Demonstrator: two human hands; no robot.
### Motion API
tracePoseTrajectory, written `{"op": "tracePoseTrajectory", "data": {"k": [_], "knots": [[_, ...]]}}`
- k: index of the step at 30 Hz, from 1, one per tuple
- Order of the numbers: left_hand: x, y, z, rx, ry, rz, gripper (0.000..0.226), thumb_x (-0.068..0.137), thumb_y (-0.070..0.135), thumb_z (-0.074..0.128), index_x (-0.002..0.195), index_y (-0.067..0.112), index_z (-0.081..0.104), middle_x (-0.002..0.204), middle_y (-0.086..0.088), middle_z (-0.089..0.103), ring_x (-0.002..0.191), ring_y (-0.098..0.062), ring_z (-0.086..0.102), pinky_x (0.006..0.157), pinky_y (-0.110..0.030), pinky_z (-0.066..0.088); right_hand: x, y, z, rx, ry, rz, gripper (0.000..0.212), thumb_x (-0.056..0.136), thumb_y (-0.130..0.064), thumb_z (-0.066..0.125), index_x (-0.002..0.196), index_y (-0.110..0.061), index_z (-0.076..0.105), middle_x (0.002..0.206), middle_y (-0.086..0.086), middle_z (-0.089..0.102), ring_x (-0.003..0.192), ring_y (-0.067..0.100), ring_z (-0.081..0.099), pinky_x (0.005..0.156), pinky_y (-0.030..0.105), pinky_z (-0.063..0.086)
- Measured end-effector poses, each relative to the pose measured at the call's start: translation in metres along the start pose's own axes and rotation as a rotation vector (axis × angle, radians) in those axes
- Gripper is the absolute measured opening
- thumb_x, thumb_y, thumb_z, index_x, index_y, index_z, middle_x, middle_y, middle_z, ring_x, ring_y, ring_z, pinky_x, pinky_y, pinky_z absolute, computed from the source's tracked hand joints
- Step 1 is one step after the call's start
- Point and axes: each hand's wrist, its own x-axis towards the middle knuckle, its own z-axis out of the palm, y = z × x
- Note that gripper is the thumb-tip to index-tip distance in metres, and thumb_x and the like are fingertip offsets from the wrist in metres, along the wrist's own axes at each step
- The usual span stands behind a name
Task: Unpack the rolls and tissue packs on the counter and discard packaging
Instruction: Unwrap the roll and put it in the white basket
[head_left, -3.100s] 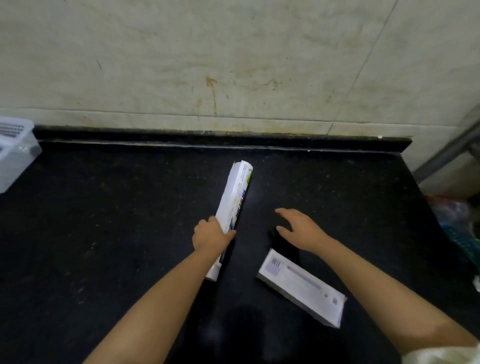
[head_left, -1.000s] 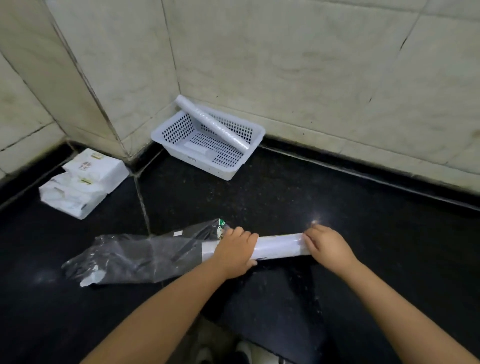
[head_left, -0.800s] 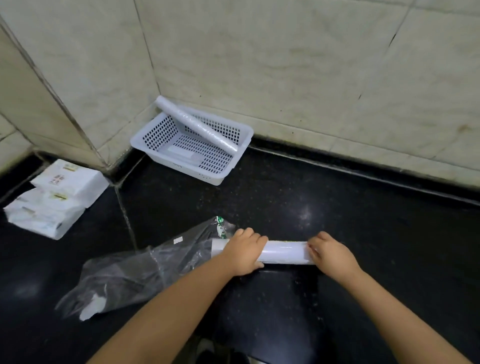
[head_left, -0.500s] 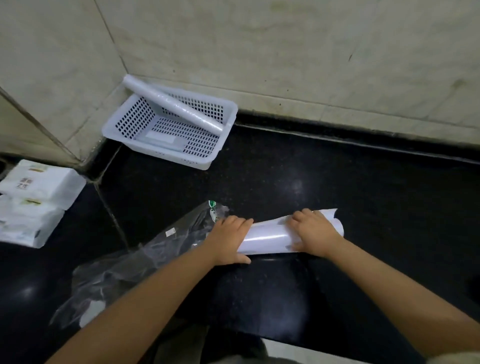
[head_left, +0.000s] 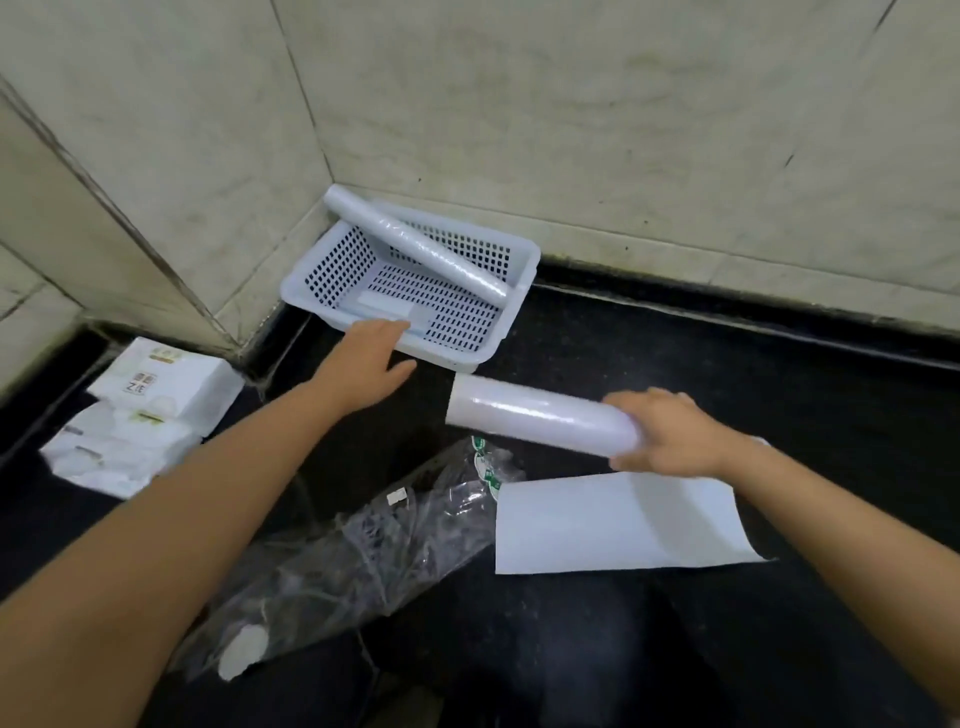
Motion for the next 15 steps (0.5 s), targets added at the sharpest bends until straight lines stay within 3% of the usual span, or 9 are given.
{"op": "tracePoseTrajectory", "data": {"k": [5, 10, 15], "knots": [[0.051, 0.0, -0.025, 0.106, 0.056, -0.069, 0.049, 0.091, 0.021, 0.054, 0.134, 0.0, 0.042, 0.134, -0.022, 0.049, 0.126, -0.036, 0.04, 0.106, -0.047, 0.037, 0.067, -0.018, -0.042, 0.073, 0.213, 0.125, 0.047, 0.074, -0.032, 0.069, 0.114, -0.014, 0.052, 0.113, 0.009, 0.058, 0.102, 0.029, 0.054, 0.081, 0.036, 0.037], [0.109, 0.009, -0.019, 0.265, 0.004, -0.016, 0.04, 0.094, 0.024, 0.049, 0.127, 0.001, 0.046, 0.133, -0.016, 0.049, 0.123, -0.032, 0.044, 0.099, -0.043, 0.043, 0.133, -0.022, -0.051, 0.142, 0.354, 0.211, 0.047, 0.074, -0.035, 0.068, 0.111, -0.01, 0.053, 0.112, 0.012, 0.058, 0.101, 0.031, 0.054, 0.074, 0.034, 0.035], [0.161, -0.013, -0.001, 0.24, 0.037, -0.019, 0.048, 0.093, 0.012, 0.047, 0.139, 0.005, 0.035, 0.145, -0.013, 0.038, 0.131, -0.029, 0.037, 0.103, -0.04, 0.04, 0.172, -0.017, -0.062, 0.253, 0.401, 0.159, 0.04, 0.074, -0.028, 0.068, 0.106, -0.008, 0.056, 0.106, 0.014, 0.062, 0.093, 0.032, 0.058, 0.073, 0.037, 0.044]]}}
